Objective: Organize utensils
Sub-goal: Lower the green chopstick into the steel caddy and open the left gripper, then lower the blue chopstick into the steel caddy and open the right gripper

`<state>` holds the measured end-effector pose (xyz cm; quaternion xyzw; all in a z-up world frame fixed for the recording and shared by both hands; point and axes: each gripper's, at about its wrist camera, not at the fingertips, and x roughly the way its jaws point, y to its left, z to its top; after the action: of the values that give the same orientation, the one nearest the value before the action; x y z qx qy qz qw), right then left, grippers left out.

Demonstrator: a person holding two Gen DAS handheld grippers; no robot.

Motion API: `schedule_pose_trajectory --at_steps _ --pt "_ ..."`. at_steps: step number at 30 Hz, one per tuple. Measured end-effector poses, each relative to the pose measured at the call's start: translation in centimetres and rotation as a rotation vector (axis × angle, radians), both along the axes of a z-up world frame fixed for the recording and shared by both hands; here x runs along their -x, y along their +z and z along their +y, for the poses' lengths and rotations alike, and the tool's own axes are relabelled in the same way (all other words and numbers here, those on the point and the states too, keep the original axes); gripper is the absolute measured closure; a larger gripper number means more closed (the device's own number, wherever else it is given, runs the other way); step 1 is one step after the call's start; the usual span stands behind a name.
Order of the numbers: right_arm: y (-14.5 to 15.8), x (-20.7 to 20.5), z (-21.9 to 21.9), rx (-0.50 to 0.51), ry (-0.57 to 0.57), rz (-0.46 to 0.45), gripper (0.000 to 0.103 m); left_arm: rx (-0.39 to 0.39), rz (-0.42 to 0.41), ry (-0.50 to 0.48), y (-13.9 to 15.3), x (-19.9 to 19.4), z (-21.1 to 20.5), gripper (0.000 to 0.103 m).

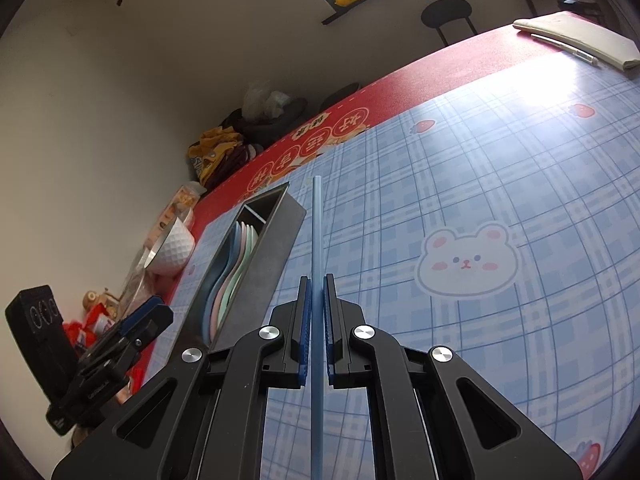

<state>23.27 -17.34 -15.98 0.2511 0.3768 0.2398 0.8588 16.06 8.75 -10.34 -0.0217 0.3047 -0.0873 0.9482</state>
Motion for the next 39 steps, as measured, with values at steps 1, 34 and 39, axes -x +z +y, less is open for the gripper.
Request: schedule_pose_trajectory --at_steps 1,34,39 --pt "0.1 0.1 0.1 0.013 0.000 -0.009 0.097 0.006 -0.005 0.008 -0.1 0.1 0.5 0.035" --pt "2.4 -0.1 4.7 0.008 -0.184 0.107 0.097 -0.044 -0.064 0.098 1.5 2.0 4.3 0.006" --pt "3.3 -0.2 8.8 0.033 -0.148 0.156 0.097 -0.014 -0.056 0.103 1.4 2.0 4.9 0.006"
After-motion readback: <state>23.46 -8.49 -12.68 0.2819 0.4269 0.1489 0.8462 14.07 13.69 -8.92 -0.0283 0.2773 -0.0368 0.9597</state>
